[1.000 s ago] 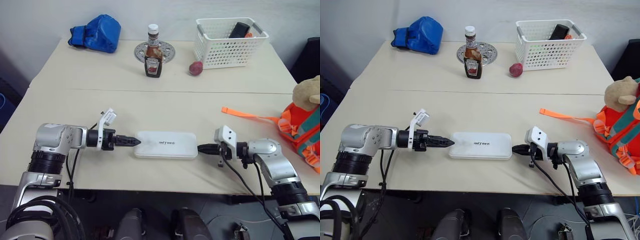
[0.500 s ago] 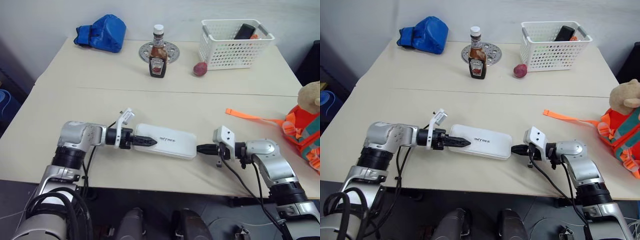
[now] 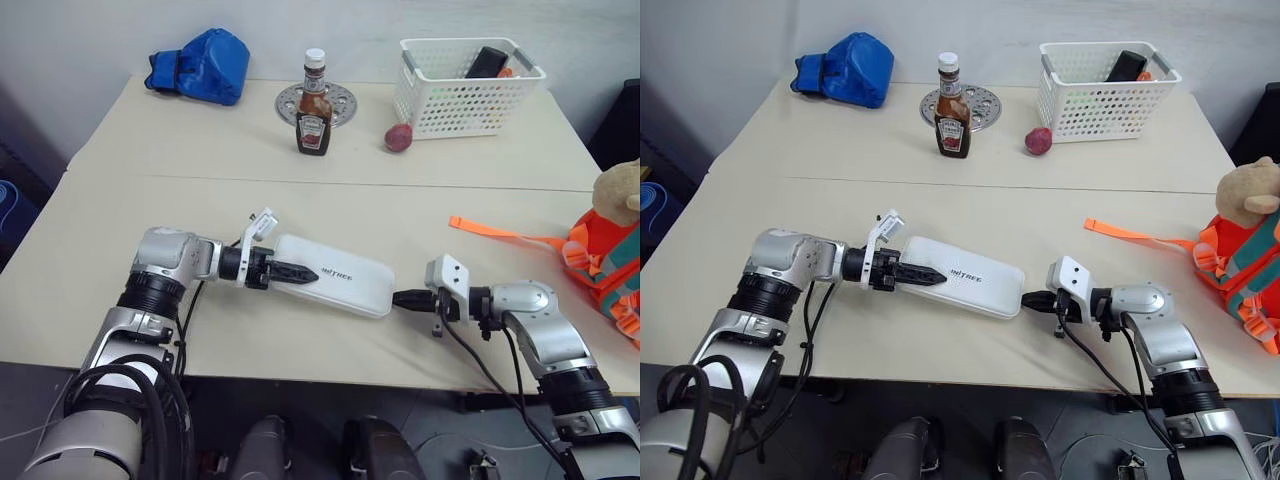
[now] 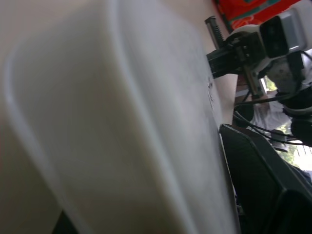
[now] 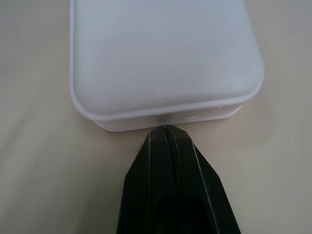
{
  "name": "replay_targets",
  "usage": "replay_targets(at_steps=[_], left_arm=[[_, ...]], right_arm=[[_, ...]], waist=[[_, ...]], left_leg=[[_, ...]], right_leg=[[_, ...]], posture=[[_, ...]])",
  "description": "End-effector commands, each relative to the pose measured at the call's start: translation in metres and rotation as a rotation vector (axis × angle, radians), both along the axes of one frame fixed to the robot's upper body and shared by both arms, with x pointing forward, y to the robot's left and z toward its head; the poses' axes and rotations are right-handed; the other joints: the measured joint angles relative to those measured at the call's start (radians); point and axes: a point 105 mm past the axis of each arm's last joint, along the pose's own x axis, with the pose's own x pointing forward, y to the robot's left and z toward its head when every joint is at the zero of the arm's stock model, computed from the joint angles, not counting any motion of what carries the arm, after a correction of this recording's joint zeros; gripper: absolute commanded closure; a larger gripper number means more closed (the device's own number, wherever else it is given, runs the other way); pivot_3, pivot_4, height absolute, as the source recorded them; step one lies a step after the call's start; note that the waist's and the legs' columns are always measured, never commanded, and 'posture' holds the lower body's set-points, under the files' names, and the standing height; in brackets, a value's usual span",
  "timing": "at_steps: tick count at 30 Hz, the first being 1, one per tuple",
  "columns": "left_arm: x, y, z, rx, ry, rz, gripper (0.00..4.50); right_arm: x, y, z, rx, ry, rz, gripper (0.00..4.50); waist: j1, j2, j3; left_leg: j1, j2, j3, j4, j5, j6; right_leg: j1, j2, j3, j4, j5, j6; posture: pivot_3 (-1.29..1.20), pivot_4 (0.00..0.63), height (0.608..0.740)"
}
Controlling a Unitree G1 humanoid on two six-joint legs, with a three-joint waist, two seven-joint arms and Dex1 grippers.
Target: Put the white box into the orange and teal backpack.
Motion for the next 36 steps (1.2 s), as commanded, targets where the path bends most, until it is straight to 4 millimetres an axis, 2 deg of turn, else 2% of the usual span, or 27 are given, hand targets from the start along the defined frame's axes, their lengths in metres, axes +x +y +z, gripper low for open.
replay_targets(at_steps=[1,4,9,13,15,18,19,20,22,25,27,28,29,31,36], left_arm=[[-0.005,-0.002,0.004,0.007,-0.016,-0.026,2.6],[-0.012,0.001,0.01,-0.016,-0.02,-0.04,3.1],[-0.025,0.007,0.024,-0.064,-0.057,-0.054,3.13],[-0.036,0.015,0.047,-0.152,-0.107,-0.028,3.13],[-0.039,0.021,0.062,-0.219,-0.153,0.009,3.13],[-0.047,0.028,0.079,-0.292,-0.207,0.054,3.13],[-0.05,0.029,0.083,-0.304,-0.227,0.068,3.13],[-0.052,0.032,0.087,-0.321,-0.274,0.101,3.13],[-0.053,0.034,0.091,-0.338,-0.346,0.157,3.13],[-0.05,0.031,0.092,-0.336,-0.403,0.229,3.13],[-0.05,0.028,0.092,-0.337,-0.42,0.248,3.13],[-0.051,0.025,0.091,-0.337,-0.428,0.25,3.13],[-0.05,0.022,0.091,-0.343,-0.438,0.251,3.13],[-0.049,0.017,0.091,-0.353,-0.449,0.252,3.13],[-0.045,0.01,0.091,-0.338,-0.475,0.254,3.13]], right_arm=[[-0.003,0.006,0.0,0.006,-0.014,0.018,4.5],[-0.004,0.005,0.0,0.012,-0.018,0.004,4.5],[-0.008,-0.001,0.002,0.03,-0.028,-0.04,4.5],[-0.012,-0.013,0.016,0.1,-0.034,-0.156,4.5],[-0.015,-0.027,0.031,0.174,-0.043,-0.263,4.15],[-0.03,-0.053,0.051,0.291,-0.018,-0.414,3.32],[-0.037,-0.064,0.056,0.307,-0.017,-0.462,2.93],[-0.047,-0.084,0.063,0.314,-0.028,-0.549,2.66],[-0.065,-0.111,0.071,0.32,-0.029,-0.668,2.01],[-0.092,-0.141,0.077,0.3,0.006,-0.775,1.01],[-0.101,-0.154,0.081,0.292,0.02,-0.821,0.37],[-0.104,-0.168,0.082,0.294,0.022,-0.886,0.04],[-0.108,-0.187,0.084,0.294,0.019,-0.968,0.04],[-0.113,-0.209,0.087,0.29,0.012,-1.067,0.04],[-0.118,-0.23,0.1,0.334,0.015,-1.135,0.04]], waist=[[0.0,0.0,0.0],[-0.001,0.0,0.0],[-0.005,0.0,0.0],[-0.002,0.0,0.0],[0.001,0.0,0.001],[0.004,0.0,0.001],[0.004,0.0,0.001],[0.005,0.0,0.001],[0.01,0.0,0.001],[0.012,0.0,0.001],[0.01,-0.001,0.001],[0.006,-0.001,0.001],[0.004,-0.001,0.001],[0.003,-0.001,0.001],[0.004,-0.001,0.001]], left_leg=[[0.0,0.0,0.0,0.0,0.0,0.0],[0.0,0.0,0.0,0.001,0.0,0.0],[-0.001,0.001,-0.001,0.001,0.0,0.0],[-0.001,0.001,-0.001,0.001,0.0,0.0],[-0.002,0.001,-0.002,0.001,-0.001,0.0],[-0.004,0.0,-0.003,0.002,-0.001,0.0],[-0.004,0.0,-0.004,0.002,-0.001,0.001],[-0.003,0.0,-0.004,0.002,-0.001,0.001],[-0.003,0.0,-0.004,0.0,-0.002,0.001],[-0.003,0.0,-0.004,-0.001,-0.002,0.001],[-0.003,0.0,-0.003,-0.001,-0.002,0.001],[-0.002,0.0,-0.003,-0.001,-0.002,0.001],[-0.002,0.0,-0.003,-0.002,-0.002,0.001],[-0.002,-0.001,-0.001,-0.002,-0.002,0.002],[-0.001,-0.001,-0.001,-0.005,-0.001,0.0]], right_leg=[[0.0,0.0,0.0,0.0,0.0,0.0],[0.0,0.0,0.0,0.0,0.0,0.0],[0.0,0.0,0.0,0.001,0.0,0.0],[-0.001,0.0,0.0,0.0,0.0,0.0],[-0.001,0.0,0.0,0.0,0.0,0.0],[-0.001,-0.001,-0.001,0.0,0.0,0.0],[0.0,-0.001,-0.001,-0.001,0.0,0.0],[0.0,-0.001,-0.001,-0.001,0.0,0.0],[0.001,-0.001,-0.001,-0.002,0.0,0.0],[0.001,-0.001,-0.001,-0.003,0.0,0.0],[0.001,0.0,-0.001,-0.003,0.0,0.0],[0.001,0.0,0.0,-0.003,0.0,0.0],[0.001,0.0,0.0,-0.003,0.0,0.0],[0.001,0.0,0.002,-0.003,0.0,0.0],[0.0,0.002,0.003,-0.003,0.0,0.0]], posture=[[0.0,0.15,0.74],[0.0,0.15,0.74],[0.0,0.15,0.74],[0.0,0.15,0.74],[0.0,0.15,0.74],[0.0,0.15,0.74],[0.0,0.15,0.74],[0.0,0.15,0.74],[0.0,0.15,0.74],[0.0,0.15,0.74],[0.0,0.15,0.74],[0.0,0.15,0.74],[0.0,0.15,0.74],[0.0,0.15,0.74],[0.0,0.15,0.74]])
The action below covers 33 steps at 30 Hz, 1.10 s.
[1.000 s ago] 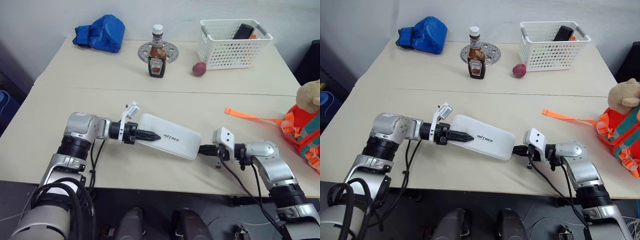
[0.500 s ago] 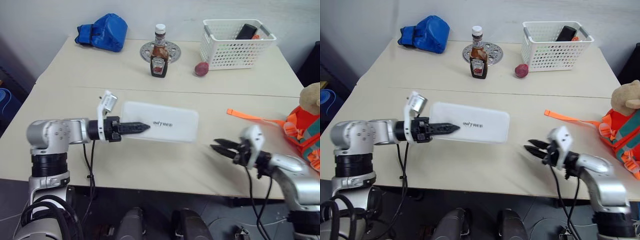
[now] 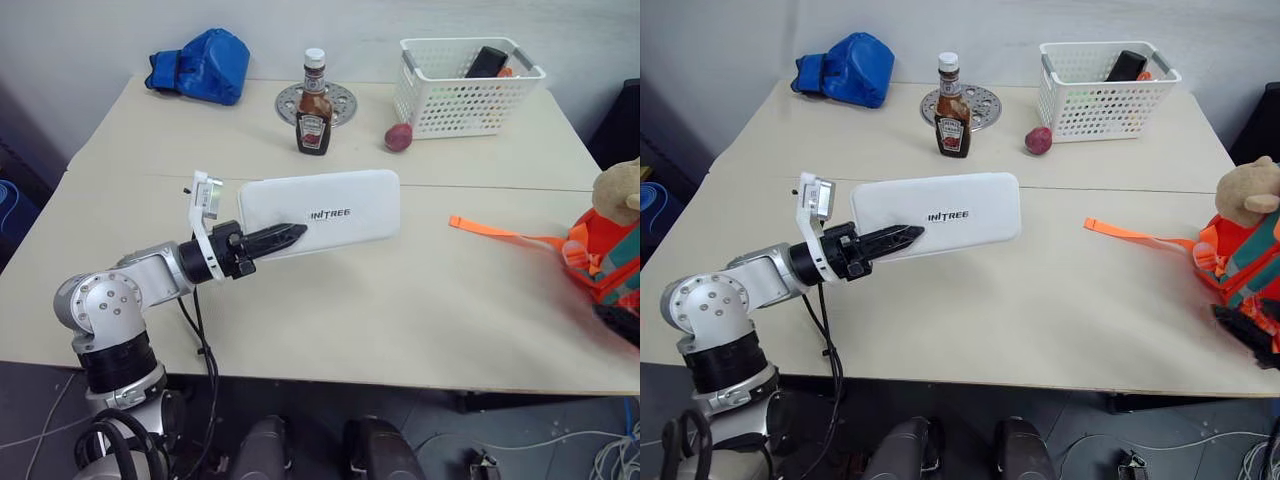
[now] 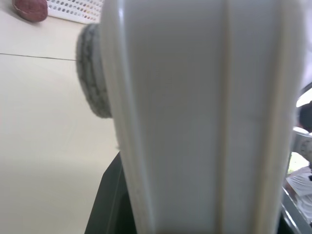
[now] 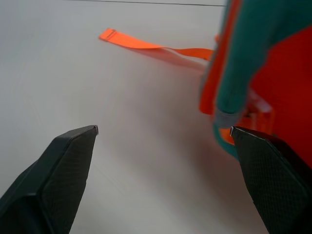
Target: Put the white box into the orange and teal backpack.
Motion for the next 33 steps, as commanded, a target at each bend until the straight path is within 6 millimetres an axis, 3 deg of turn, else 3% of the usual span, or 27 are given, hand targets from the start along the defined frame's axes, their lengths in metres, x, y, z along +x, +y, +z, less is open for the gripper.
replay_targets(at_steps=[1,4,15,20,29,33], left_arm=[[-0.004,-0.006,0.012,0.0,-0.083,-0.018,3.13],[-0.005,-0.01,0.015,-0.001,-0.097,-0.034,3.13],[-0.01,-0.012,0.021,0.014,-0.135,-0.038,3.13],[-0.009,-0.002,0.021,0.027,-0.136,-0.017,3.13],[-0.007,0.009,0.023,0.053,-0.156,0.024,3.13],[0.002,0.019,0.023,0.071,-0.182,0.088,3.13]], right_arm=[[-0.002,-0.009,0.017,-0.005,-0.036,-0.025,0.04],[0.005,-0.01,0.02,0.007,-0.05,-0.024,0.04],[0.09,-0.013,0.017,0.108,-0.229,-0.112,0.04],[0.105,-0.001,0.018,0.133,-0.285,-0.049,1.28],[0.108,0.014,0.013,0.171,-0.329,0.023,4.46],[0.105,0.035,0.021,0.186,-0.341,0.167,4.46]], waist=[[0.0,0.0,0.0],[0.0,0.0,0.0],[-0.001,0.0,0.0],[-0.002,0.0,0.0],[-0.004,0.0,0.0],[-0.006,0.0,0.0]], left_leg=[[0.0,0.0,0.0,0.0,0.0,0.0],[0.0,0.0,0.0,-0.001,0.0,0.0],[0.0,0.0,0.001,-0.001,0.002,-0.002],[0.0,0.0,0.001,-0.001,0.003,-0.002],[0.001,0.001,0.002,-0.001,0.003,-0.002],[0.001,0.001,0.002,-0.001,0.003,-0.002]], right_leg=[[0.0,0.0,0.0,0.0,0.0,0.0],[0.0,0.001,0.0,-0.001,0.0,0.0],[-0.001,0.002,0.003,-0.001,0.0,0.0],[-0.001,0.002,0.003,0.0,0.0,0.0],[-0.001,0.002,0.004,0.0,0.0,0.0],[-0.001,0.003,0.004,0.0,0.0,0.0]], posture=[[0.0,0.15,0.74],[0.0,0.15,0.74],[0.0,0.15,0.74],[0.0,0.15,0.74],[0.0,0.15,0.74],[0.0,0.15,0.74]])
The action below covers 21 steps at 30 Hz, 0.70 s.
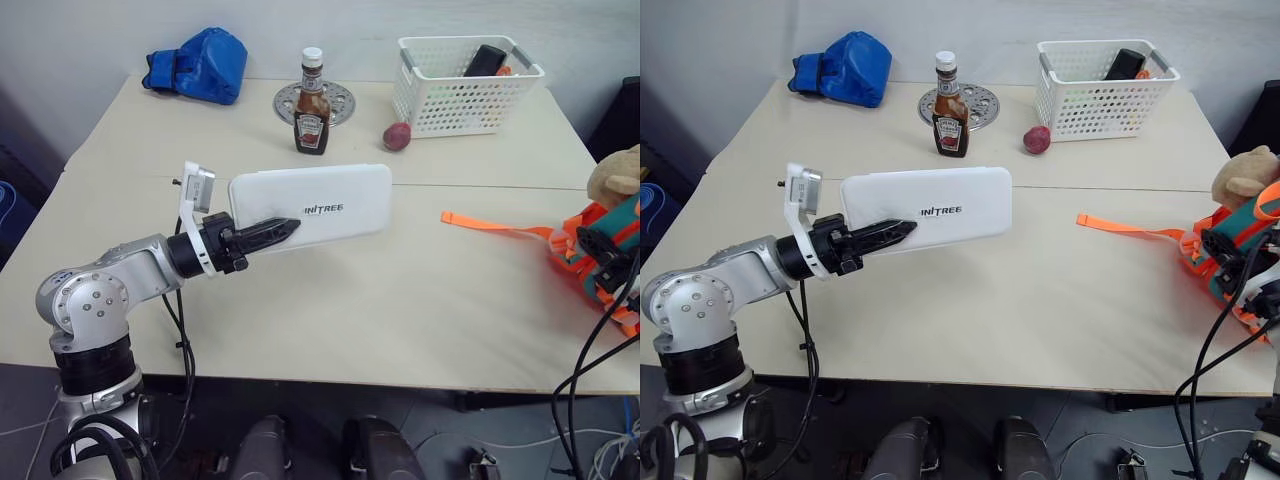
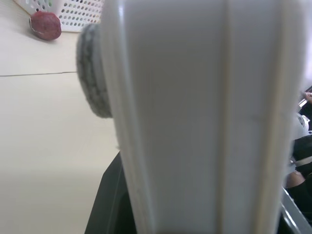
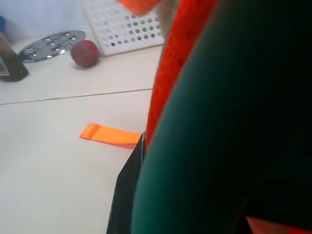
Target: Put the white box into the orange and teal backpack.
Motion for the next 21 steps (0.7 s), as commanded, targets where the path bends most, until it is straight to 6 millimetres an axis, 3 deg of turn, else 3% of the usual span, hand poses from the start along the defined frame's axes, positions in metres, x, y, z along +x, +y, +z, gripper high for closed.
replay_targets(at_steps=[1,3,7,9,16,21], left_arm=[[0.01,0.013,0.012,-0.007,-0.084,0.083,3.13],[0.019,0.024,0.019,-0.017,-0.126,0.148,3.13],[0.028,0.033,0.026,0.006,-0.192,0.192,3.13],[0.031,0.039,0.027,0.037,-0.211,0.213,3.13],[0.032,0.054,0.04,0.084,-0.264,0.22,3.13],[0.025,0.061,0.052,0.103,-0.302,0.2,3.13]], right_arm=[[-0.005,0.032,0.019,-0.024,-0.059,0.206,4.46],[-0.009,0.055,0.024,-0.05,-0.043,0.356,4.46],[-0.01,0.084,0.029,-0.072,-0.026,0.524,4.46],[-0.018,0.112,0.034,-0.097,-0.022,0.698,4.46],[-0.049,0.177,0.045,-0.146,0.008,1.132,4.46],[-0.071,0.202,0.056,-0.136,0.018,1.36,4.46]], waist=[[-0.001,0.0,0.0],[-0.004,0.0,0.0],[-0.015,0.0,0.0],[-0.02,0.0,0.0],[-0.022,0.0,0.0],[-0.019,-0.001,0.001]], left_leg=[[0.0,0.0,0.0,0.0,0.0,0.0],[0.001,0.0,0.001,-0.001,0.0,0.0],[0.001,0.0,0.001,-0.002,0.0,0.0],[0.001,0.0,0.001,-0.003,0.0,0.0],[0.001,0.001,0.001,-0.004,0.0,0.0],[-0.001,0.0,0.0,-0.004,-0.001,0.0]], right_leg=[[0.0,0.0,0.0,0.0,0.0,0.0],[0.0,0.0,0.0,0.0,0.0,0.0],[0.0,0.0,0.0,0.0,0.0,0.0],[0.0,0.0,0.0,0.0,0.0,0.0],[-0.002,0.0,0.0,0.0,0.0,0.0],[-0.003,-0.002,-0.001,-0.001,0.0,0.0]], posture=[[0.0,0.15,0.74],[0.0,0.15,0.74],[0.0,0.15,0.74],[0.0,0.15,0.74],[0.0,0.15,0.74],[0.0,0.15,0.74]])
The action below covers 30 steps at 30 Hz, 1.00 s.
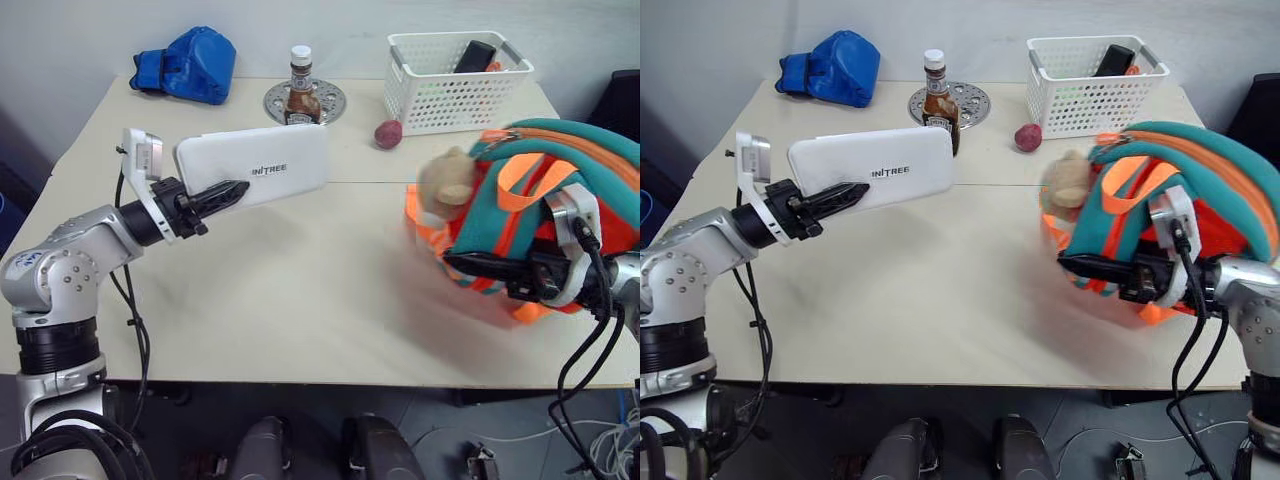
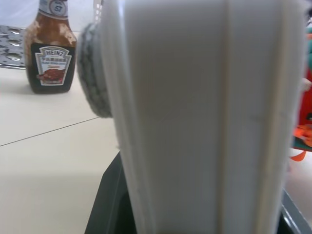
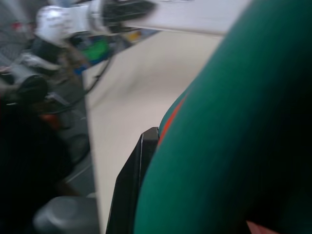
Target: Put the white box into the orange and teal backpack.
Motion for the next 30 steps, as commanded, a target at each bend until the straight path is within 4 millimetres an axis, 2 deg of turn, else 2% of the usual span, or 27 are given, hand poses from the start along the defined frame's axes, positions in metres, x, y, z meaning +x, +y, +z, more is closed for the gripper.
replay_targets(at_steps=[1,4,6,8,15,18,25,30], left_arm=[[-0.014,0.003,0.032,0.003,-0.128,-0.049,3.13],[-0.022,0.002,0.037,0.014,-0.147,-0.089,3.13],[-0.033,-0.006,0.044,0.023,-0.169,-0.16,3.13],[-0.041,-0.012,0.048,0.034,-0.184,-0.218,3.13],[-0.056,-0.04,0.052,0.072,-0.218,-0.378,3.13],[-0.058,-0.044,0.053,0.075,-0.226,-0.413,3.13],[-0.056,-0.041,0.036,0.194,-0.198,-0.459,3.13],[-0.056,-0.029,0.045,0.258,-0.206,-0.506,3.13]], right_arm=[[-0.025,0.017,0.017,0.012,-0.012,0.202,4.46],[-0.038,0.024,0.021,0.019,0.019,0.307,4.46],[-0.055,0.027,0.024,0.026,0.077,0.427,4.46],[-0.059,0.027,0.024,0.021,0.102,0.464,4.46],[-0.055,0.026,0.005,-0.02,0.136,0.455,4.46],[-0.052,0.026,0.002,-0.025,0.133,0.442,4.46],[-0.046,0.025,-0.002,-0.04,0.126,0.417,4.46],[-0.04,0.024,-0.005,-0.052,0.126,0.398,4.46]], waist=[[0.001,-0.001,0.0],[0.001,-0.001,0.001],[0.002,-0.001,0.001],[0.002,-0.001,0.001],[0.003,-0.001,0.001],[0.0,-0.001,0.001],[0.002,-0.001,0.001],[0.002,-0.002,0.001]], left_leg=[[0.0,0.0,0.0,0.0,0.0,0.0],[-0.001,-0.001,-0.001,0.0,-0.001,0.001],[-0.002,-0.001,-0.001,0.0,-0.001,0.001],[-0.002,-0.001,-0.002,0.0,-0.002,0.002],[-0.003,-0.001,-0.002,0.001,-0.002,0.002],[-0.002,-0.001,-0.002,0.001,-0.002,0.002],[-0.002,-0.001,-0.002,0.001,-0.001,0.002],[-0.002,-0.001,-0.002,0.001,-0.001,0.002]], right_leg=[[0.0,0.0,-0.001,0.0,0.0,0.0],[0.0,-0.001,-0.001,-0.001,0.0,0.0],[0.0,-0.002,-0.002,-0.002,0.0,0.0],[-0.001,-0.002,-0.003,-0.002,0.0,0.0],[0.001,-0.002,-0.004,-0.003,0.0,0.0],[0.001,-0.002,-0.003,-0.002,0.0,0.0],[0.001,-0.002,-0.004,-0.001,0.0,0.0],[0.001,-0.002,-0.004,-0.002,0.0,0.0]], posture=[[0.0,0.15,0.74],[0.0,0.15,0.74],[0.0,0.15,0.74],[0.0,0.15,0.74],[0.0,0.15,0.74],[0.0,0.15,0.74],[0.0,0.15,0.74],[0.0,0.15,0.74]])
